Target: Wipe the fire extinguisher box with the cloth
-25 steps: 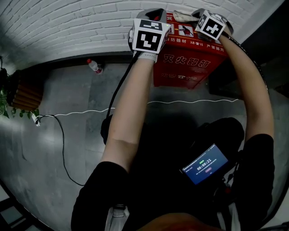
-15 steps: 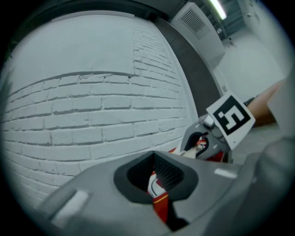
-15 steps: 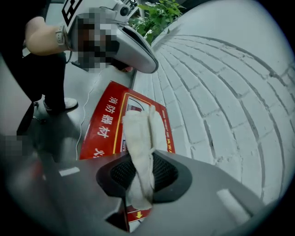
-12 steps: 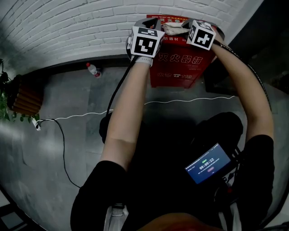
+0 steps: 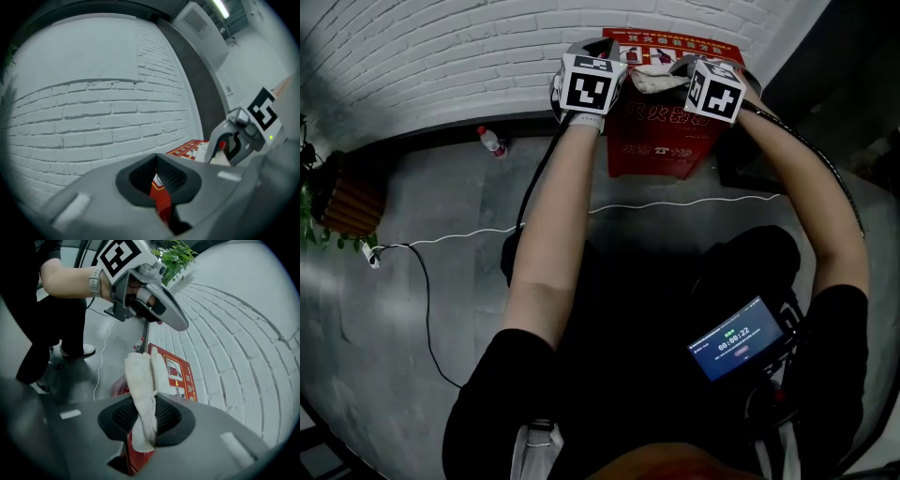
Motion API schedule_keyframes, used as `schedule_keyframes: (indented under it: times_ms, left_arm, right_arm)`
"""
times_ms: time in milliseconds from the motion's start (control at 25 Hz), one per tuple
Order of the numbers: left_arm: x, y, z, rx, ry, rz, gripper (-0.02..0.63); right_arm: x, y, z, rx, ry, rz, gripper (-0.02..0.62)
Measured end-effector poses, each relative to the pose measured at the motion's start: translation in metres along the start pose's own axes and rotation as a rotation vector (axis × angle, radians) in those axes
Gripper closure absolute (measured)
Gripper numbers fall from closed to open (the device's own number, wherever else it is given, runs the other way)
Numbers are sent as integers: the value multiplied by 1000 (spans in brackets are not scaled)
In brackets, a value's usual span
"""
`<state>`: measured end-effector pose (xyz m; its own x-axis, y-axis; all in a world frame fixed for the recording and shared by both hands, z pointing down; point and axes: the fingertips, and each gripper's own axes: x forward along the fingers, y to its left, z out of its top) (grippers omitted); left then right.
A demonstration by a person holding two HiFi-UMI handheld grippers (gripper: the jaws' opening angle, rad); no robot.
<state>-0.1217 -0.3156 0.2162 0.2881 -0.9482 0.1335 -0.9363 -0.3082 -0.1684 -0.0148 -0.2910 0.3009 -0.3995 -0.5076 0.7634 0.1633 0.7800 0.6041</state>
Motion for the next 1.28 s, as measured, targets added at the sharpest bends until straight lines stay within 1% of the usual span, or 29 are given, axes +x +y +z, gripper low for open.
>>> schedule_keyframes:
  times_ms: [80, 160, 280, 360, 480, 600, 760, 920, 1040, 1160, 1280]
  left_arm:
    - [1, 4, -9, 0, 3, 6, 603]
    - [4, 15, -16, 0, 8, 10, 603]
    - [7, 26, -23, -7, 14, 18, 603]
    - [4, 27, -22, -27, 9, 23, 603]
    - [-3, 30, -12, -67, -1, 11, 603]
    - [-5, 30, -4, -80, -6, 7, 603]
    - [6, 41, -16, -75, -2, 32, 603]
    - [12, 48, -21, -96, 14, 30, 603]
    - [18, 62, -27, -102, 28, 43, 603]
    - [24, 77, -34, -86, 29, 70, 603]
    - [28, 89, -39, -79, 28, 85, 603]
  right_arm:
    - [2, 8, 6, -15, -24, 7, 511]
    - [4, 7, 18, -21, -57, 6, 511]
    - [3, -7, 29, -2, -114, -33, 511]
    - [-2, -20, 32, 10, -128, -71, 511]
    - [-5, -46, 39, 37, -125, -106, 511]
    - [0, -70, 42, 67, -113, -142, 511]
    - [21, -100, 44, 73, -86, -189, 511]
    - [39, -129, 46, 72, -69, -227, 511]
    - [57, -152, 45, 83, -51, -248, 511]
    - [70, -165, 44, 88, -24, -250, 511]
    - [89, -168, 38, 105, 6, -219, 511]
